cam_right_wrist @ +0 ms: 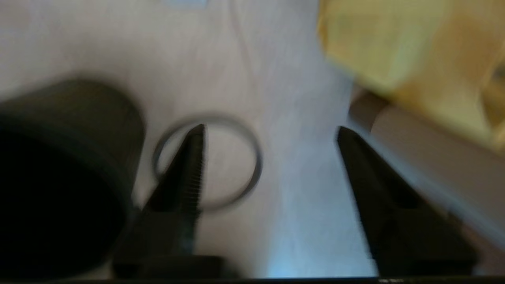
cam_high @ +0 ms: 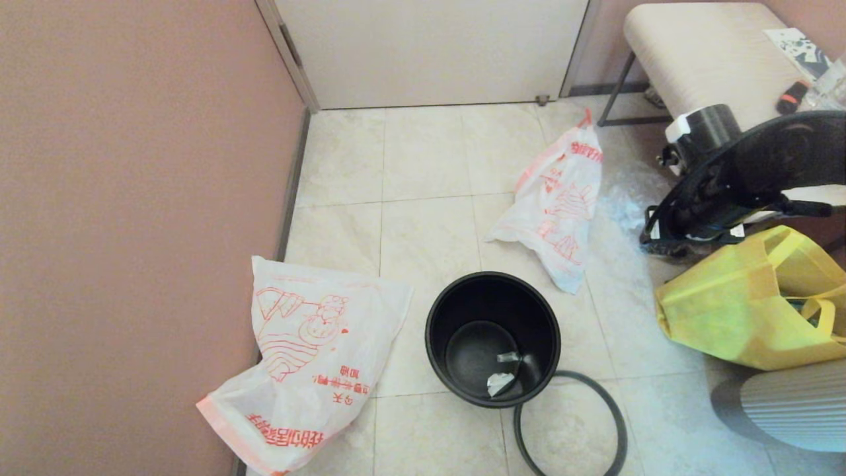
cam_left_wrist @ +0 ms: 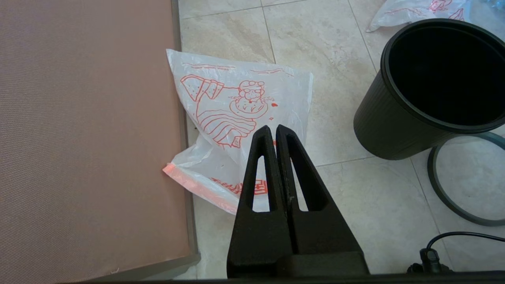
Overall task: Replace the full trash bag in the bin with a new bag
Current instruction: Pick up a new trash bag
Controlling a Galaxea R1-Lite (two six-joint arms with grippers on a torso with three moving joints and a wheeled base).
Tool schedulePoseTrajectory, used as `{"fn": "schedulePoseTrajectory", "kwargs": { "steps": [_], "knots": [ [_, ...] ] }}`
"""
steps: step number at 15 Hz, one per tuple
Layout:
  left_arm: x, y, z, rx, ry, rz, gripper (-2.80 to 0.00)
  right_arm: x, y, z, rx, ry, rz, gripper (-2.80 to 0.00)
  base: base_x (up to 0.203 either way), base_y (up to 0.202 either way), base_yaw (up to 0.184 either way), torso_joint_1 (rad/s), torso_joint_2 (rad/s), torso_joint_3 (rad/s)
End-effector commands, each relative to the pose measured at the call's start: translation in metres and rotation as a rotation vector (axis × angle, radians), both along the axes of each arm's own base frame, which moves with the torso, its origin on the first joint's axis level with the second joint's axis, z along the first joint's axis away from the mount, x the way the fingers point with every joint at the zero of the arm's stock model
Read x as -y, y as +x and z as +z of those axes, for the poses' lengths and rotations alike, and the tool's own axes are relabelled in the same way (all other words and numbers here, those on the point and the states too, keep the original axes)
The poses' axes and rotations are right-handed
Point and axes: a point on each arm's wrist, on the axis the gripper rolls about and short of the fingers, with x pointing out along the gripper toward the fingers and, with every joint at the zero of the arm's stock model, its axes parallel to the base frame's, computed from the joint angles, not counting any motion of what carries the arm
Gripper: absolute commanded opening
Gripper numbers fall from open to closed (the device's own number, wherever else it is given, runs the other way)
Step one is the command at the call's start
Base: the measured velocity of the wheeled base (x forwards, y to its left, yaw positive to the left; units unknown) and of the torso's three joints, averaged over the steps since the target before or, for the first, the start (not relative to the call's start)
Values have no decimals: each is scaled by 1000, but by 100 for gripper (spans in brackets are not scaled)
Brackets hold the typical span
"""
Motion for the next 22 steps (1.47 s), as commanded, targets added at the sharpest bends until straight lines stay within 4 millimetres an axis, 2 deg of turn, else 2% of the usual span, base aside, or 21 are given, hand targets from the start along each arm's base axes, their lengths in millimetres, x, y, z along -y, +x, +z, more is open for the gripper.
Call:
{"fn": "schedulePoseTrajectory", "kwargs": {
  "steps": [1, 4, 6, 8, 11, 14, 16, 19, 21, 22],
  "knots": [
    [0, 1, -4, -14, 0, 2, -280, -7, -61, 39, 42, 52, 31, -280, 0, 0, 0, 0, 0, 0],
    [0, 1, -4, -14, 0, 0, -280, -19, -133, 60, 82, 96, 123, -280, 0, 0, 0, 0, 0, 0],
    [0, 1, -4, -14, 0, 0, -280, -18, -185, 69, 129, 92, 176, -280, 0, 0, 0, 0, 0, 0],
    [0, 1, -4, -13, 0, 2, -280, -2, -230, 67, 154, 54, 154, -280, 0, 0, 0, 0, 0, 0],
    [0, 1, -4, -14, 0, 0, -280, 36, -284, 61, 233, 45, 16, -280, 0, 0, 0, 0, 0, 0],
    [0, 1, -4, -14, 0, 0, -280, 64, -358, 44, 375, 72, -92, -280, 0, 0, 0, 0, 0, 0],
    [0, 1, -4, -14, 0, 0, -280, 73, -401, 27, 458, 68, -145, -280, 0, 0, 0, 0, 0, 0],
    [0, 1, -4, -14, 0, 0, -280, 72, -441, -7, 491, 31, -241, -280, 0, 0, 0, 0, 0, 0],
    [0, 1, -4, -14, 1, 0, -280, 63, -459, -32, 497, 11, -232, -280, 0, 0, 0, 0, 0, 0],
    [0, 1, -4, -14, -1, 2, -280, 60, -460, -42, 478, 22, -194, -280, 0, 0, 0, 0, 0, 0]
  ]
}}
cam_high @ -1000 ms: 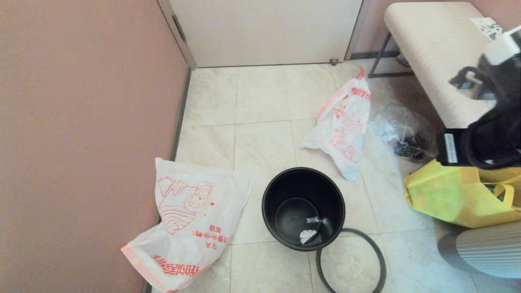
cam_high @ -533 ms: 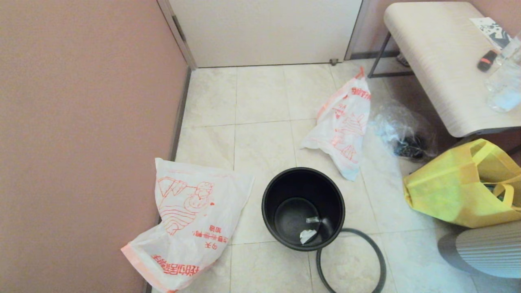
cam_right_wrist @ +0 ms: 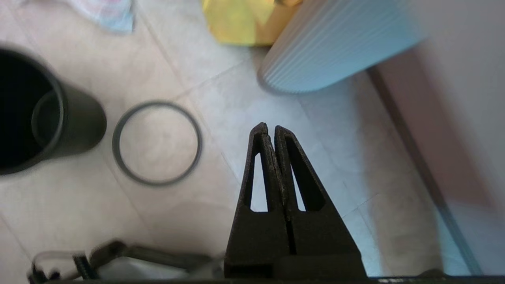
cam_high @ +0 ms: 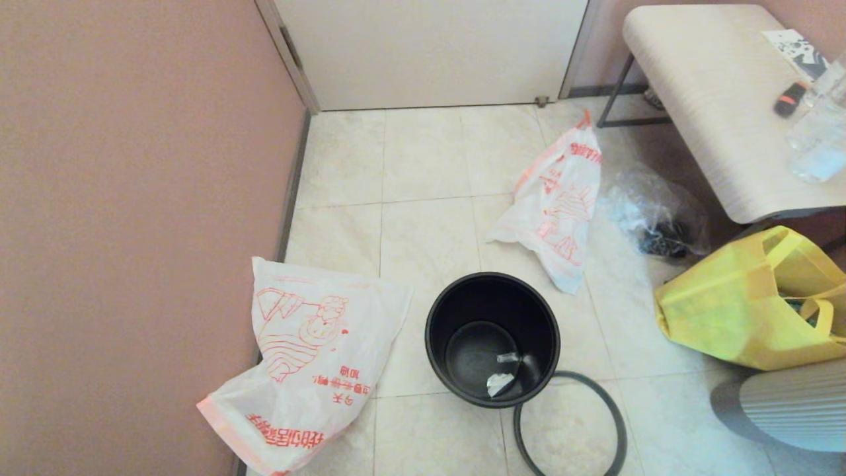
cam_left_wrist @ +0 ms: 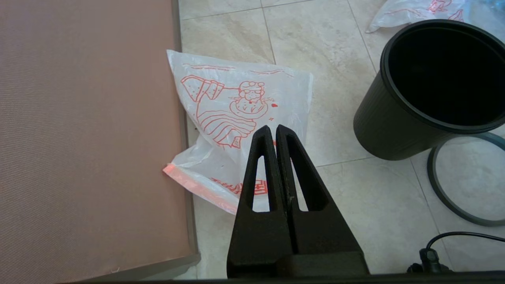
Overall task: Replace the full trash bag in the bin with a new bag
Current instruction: Pick up a new trash bag
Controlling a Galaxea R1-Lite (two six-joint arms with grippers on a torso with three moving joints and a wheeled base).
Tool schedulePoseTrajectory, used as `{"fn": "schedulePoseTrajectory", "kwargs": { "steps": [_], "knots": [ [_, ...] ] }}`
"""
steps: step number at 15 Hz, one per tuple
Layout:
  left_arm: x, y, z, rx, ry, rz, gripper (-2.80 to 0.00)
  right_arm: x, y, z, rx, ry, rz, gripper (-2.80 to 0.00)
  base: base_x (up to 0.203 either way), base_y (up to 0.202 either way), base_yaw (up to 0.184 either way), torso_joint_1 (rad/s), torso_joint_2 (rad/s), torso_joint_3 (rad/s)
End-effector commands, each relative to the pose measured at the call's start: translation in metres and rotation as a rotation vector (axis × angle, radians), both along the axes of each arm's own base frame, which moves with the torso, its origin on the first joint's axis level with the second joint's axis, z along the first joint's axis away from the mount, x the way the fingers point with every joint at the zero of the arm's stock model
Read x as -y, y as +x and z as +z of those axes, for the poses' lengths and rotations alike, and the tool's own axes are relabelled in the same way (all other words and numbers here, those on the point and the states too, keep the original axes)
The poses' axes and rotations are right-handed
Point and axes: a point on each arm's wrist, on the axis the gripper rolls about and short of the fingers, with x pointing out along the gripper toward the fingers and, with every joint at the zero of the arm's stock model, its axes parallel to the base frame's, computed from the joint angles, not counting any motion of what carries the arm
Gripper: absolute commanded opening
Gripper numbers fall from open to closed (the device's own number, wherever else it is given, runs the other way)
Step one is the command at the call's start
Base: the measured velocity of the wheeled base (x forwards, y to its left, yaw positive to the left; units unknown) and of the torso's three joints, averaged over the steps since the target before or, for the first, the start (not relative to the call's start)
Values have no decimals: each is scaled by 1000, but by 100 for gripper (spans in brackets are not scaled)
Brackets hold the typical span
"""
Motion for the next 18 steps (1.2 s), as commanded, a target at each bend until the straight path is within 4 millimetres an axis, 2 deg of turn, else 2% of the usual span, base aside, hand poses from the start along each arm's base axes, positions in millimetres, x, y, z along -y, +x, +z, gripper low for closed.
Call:
{"fn": "schedulePoseTrajectory", "kwargs": {
  "steps": [1, 3, 7, 9, 11, 14, 15, 18],
  "knots": [
    [0, 1, -4, -15, 3, 0, -280, -7, -15, -26, 34, 52, 75, -280, 0, 0, 0, 0, 0, 0],
    [0, 1, -4, -14, 1, -1, -280, -11, -6, -36, -5, 115, 258, -280, 0, 0, 0, 0, 0, 0],
    [0, 1, -4, -14, 1, -1, -280, -10, 25, -69, -43, 75, 395, -280, 0, 0, 0, 0, 0, 0],
    [0, 1, -4, -14, 1, -1, -280, -9, 27, -82, -40, 17, 473, -280, 0, 0, 0, 0, 0, 0],
    [0, 1, -4, -14, 1, -1, -280, -9, 25, -104, 5, -34, 503, -280, 0, 0, 0, 0, 0, 0],
    [0, 1, -4, -14, 1, -1, -280, -10, 34, -137, 165, -126, 540, -280, 0, 0, 0, 0, 0, 0],
    [0, 1, -4, -14, 1, -1, -280, -10, 39, -143, 232, -162, 552, -280, 0, 0, 0, 0, 0, 0],
    [0, 1, -4, -14, 1, -1, -280, -10, 44, -145, 348, -214, 553, -280, 0, 0, 0, 0, 0, 0]
  ]
}}
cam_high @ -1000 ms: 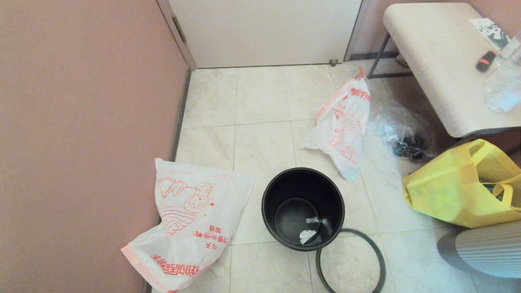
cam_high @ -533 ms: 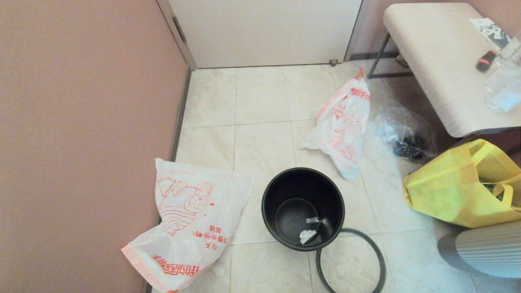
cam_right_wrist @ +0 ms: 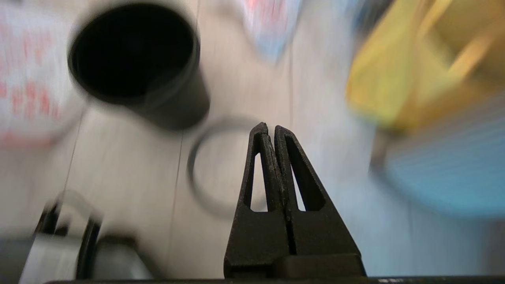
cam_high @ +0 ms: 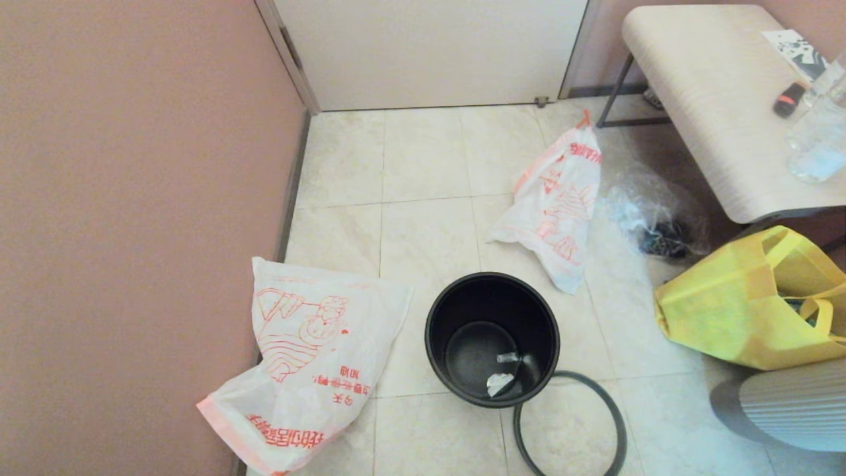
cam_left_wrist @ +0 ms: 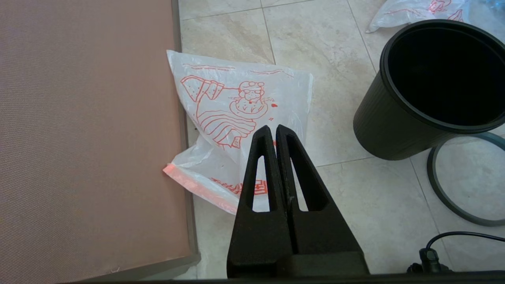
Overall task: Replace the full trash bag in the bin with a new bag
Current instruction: Pick up a new trash bag
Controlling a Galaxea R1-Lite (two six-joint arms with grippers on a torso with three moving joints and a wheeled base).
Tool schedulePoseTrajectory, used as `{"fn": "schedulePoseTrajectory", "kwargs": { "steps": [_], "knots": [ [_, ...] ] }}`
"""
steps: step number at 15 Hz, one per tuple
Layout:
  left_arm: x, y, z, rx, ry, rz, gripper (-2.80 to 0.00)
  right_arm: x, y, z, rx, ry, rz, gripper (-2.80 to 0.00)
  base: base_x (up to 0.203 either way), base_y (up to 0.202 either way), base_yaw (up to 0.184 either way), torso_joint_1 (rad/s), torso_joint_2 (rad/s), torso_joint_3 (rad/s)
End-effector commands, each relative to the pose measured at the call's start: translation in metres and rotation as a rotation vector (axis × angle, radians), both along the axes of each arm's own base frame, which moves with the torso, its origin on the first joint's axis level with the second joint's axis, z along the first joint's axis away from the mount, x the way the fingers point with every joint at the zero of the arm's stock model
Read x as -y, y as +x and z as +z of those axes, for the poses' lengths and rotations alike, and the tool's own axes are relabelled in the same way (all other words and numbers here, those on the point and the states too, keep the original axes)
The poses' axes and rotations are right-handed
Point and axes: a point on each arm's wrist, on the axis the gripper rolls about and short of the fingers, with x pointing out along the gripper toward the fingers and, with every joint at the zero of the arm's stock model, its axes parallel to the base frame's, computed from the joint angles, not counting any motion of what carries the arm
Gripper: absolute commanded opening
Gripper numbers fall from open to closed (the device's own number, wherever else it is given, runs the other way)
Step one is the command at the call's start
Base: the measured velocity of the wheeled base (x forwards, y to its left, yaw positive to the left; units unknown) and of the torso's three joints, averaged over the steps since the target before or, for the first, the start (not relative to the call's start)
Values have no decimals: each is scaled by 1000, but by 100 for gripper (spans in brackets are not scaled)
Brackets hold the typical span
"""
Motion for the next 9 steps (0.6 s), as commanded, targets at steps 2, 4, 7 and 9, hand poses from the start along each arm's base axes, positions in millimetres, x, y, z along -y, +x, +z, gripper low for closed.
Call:
{"fn": "schedulePoseTrajectory", "kwargs": {
  "steps": [2, 4, 7, 9],
  "knots": [
    [0, 1, -4, -14, 0, 0, -280, 1, 1, -4, 66, -24, -23, -280, 0, 0, 0, 0, 0, 0],
    [0, 1, -4, -14, 0, 0, -280, 2, 3, -9, 52, -99, -67, -280, 0, 0, 0, 0, 0, 0],
    [0, 1, -4, -14, 0, 0, -280, 2, 4, -13, 25, -17, -75, -280, 0, 0, 0, 0, 0, 0],
    [0, 1, -4, -14, 0, 0, -280, 2, 4, -13, 25, 50, -98, -280, 0, 0, 0, 0, 0, 0]
  ]
}}
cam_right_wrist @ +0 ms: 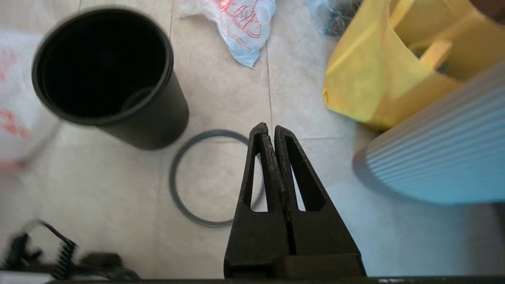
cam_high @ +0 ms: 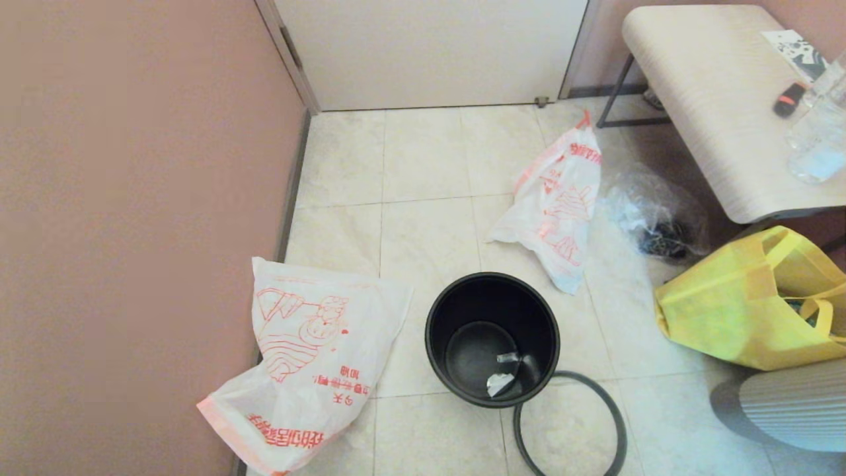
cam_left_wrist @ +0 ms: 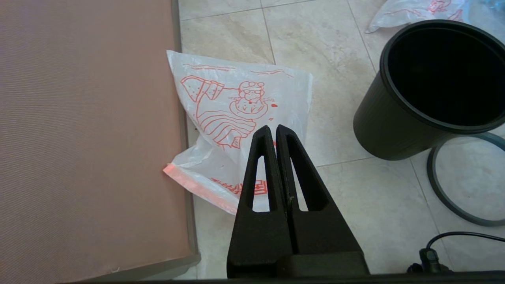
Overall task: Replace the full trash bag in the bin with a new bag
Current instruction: Pick up a new trash bag
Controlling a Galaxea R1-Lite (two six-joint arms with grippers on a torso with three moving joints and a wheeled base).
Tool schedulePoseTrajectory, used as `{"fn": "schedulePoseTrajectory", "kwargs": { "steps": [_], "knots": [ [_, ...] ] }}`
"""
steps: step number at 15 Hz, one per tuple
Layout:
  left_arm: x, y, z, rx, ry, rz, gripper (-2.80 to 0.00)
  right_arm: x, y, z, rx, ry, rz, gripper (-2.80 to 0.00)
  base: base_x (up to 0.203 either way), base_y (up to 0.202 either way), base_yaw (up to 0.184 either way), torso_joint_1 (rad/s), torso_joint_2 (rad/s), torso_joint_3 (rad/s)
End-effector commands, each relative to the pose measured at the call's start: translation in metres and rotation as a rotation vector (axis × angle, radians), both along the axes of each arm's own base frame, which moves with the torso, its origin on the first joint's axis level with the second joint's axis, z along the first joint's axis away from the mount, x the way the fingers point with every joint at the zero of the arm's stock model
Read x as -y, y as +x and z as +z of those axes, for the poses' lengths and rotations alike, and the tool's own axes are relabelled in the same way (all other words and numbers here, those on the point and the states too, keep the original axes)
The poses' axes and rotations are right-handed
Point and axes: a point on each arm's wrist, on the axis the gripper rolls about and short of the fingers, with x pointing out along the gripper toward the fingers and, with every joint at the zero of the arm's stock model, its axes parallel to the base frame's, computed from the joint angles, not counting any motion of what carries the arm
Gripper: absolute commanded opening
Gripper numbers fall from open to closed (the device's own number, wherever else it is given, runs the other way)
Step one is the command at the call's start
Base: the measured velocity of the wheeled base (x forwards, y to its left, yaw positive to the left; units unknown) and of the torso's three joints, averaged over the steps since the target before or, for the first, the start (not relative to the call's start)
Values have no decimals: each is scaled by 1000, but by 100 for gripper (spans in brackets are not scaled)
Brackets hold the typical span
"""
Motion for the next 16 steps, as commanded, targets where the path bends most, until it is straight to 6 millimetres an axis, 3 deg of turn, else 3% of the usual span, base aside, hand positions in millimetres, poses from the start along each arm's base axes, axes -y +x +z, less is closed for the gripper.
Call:
{"fn": "schedulePoseTrajectory", "kwargs": {
  "steps": [1, 16],
  "knots": [
    [0, 1, -4, -14, 0, 0, -280, 0, 0, -1, -4, 29, -9, -280, 0, 0, 0, 0, 0, 0],
    [0, 1, -4, -19, 5, -6, -280, 0, 0, -1, -4, 29, -9, -280, 0, 0, 0, 0, 0, 0]
  ]
}}
